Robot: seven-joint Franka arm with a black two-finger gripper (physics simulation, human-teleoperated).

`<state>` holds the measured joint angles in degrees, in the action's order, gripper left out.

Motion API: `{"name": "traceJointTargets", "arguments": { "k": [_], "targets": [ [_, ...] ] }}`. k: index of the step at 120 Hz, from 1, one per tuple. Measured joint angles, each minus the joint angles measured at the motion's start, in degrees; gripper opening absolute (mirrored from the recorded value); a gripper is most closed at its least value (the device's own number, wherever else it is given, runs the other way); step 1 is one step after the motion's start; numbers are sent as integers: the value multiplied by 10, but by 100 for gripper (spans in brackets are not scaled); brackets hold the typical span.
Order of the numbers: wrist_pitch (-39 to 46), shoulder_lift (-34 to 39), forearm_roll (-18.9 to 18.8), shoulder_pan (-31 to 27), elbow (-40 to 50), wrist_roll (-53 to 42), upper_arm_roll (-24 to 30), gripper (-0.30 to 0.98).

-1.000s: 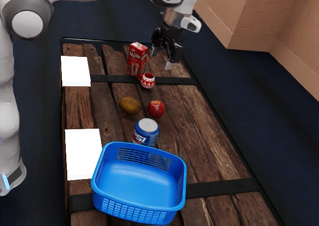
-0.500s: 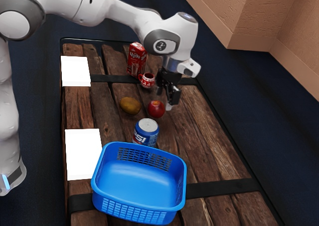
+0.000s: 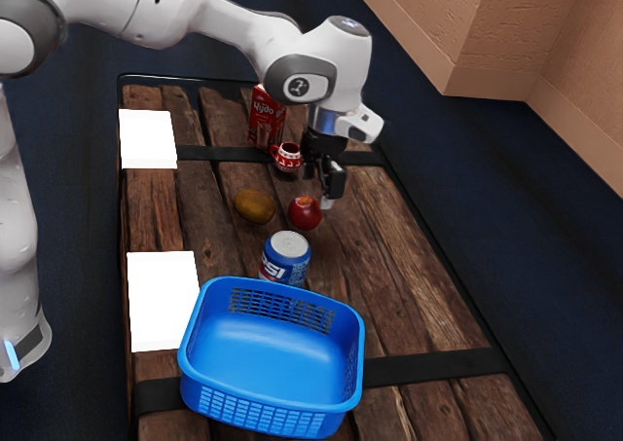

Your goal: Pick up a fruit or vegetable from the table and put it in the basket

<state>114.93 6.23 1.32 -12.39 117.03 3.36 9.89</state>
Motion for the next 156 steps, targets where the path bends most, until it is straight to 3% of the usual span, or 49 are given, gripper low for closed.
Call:
{"name": "traceJointTargets", "arguments": {
  "k": [34, 115, 138, 156],
  "targets": [
    [16, 35, 0, 1, 58, -4, -2, 69],
    [60, -18, 2, -4, 72, -9, -3, 68],
    [67, -23, 1, -3, 72, -8, -3, 39],
    [70, -21, -4, -4, 71, -4, -2, 34]
  ]
}}
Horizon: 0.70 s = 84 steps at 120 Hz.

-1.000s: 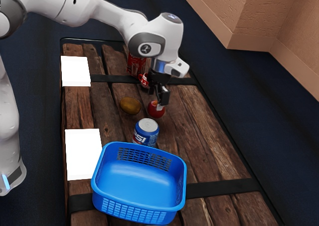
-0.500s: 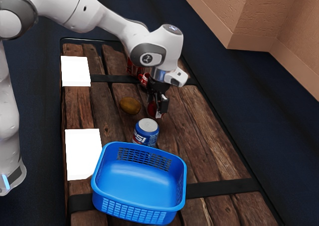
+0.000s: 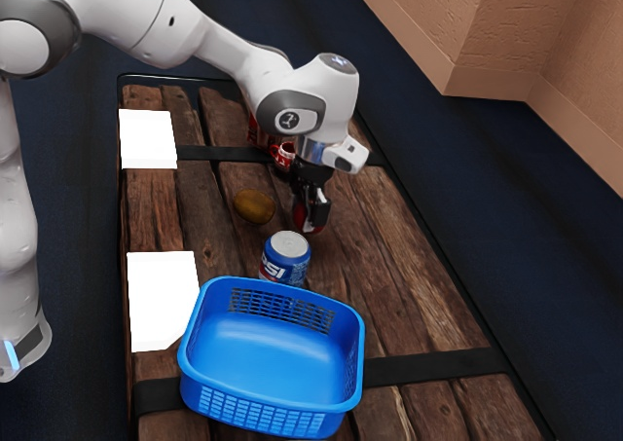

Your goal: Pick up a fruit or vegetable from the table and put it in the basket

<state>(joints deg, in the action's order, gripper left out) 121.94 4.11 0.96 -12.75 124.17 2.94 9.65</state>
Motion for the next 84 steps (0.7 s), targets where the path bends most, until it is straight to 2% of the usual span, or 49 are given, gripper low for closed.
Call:
{"name": "traceJointTargets", "arguments": {
  "k": [13, 43, 57, 84],
  "targets": [
    [-9, 29, -2, -5, -19, 3, 13, 31],
    [-83, 135, -2, 4, -72, 5, 69, 33],
    [-115, 145, 2, 4, -92, 5, 118, 33],
    [-145, 145, 12, 4, -108, 4, 180, 32]
  ]
}}
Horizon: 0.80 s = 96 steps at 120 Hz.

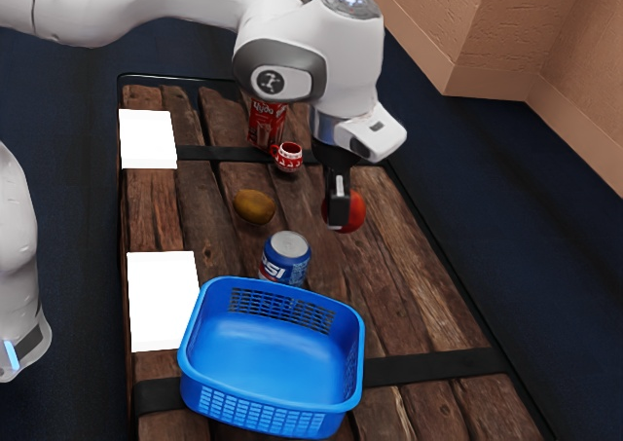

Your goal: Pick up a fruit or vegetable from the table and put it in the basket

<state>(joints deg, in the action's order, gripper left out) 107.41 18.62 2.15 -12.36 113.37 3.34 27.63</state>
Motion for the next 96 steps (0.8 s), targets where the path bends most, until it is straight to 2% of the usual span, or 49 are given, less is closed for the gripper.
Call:
{"name": "traceJointTargets", "arguments": {
  "k": [20, 53, 66, 80, 96],
  "targets": [
    [-21, 1, 9, 1, -23, 0, 68, 32],
    [-36, 17, 37, 3, -24, -2, 133, 32],
    [-38, 18, 44, 3, -24, -2, 143, 33],
    [-41, 22, 50, 2, -23, -3, 153, 52],
    [-46, 28, 54, 2, -23, -5, 152, 62]
  ]
}}
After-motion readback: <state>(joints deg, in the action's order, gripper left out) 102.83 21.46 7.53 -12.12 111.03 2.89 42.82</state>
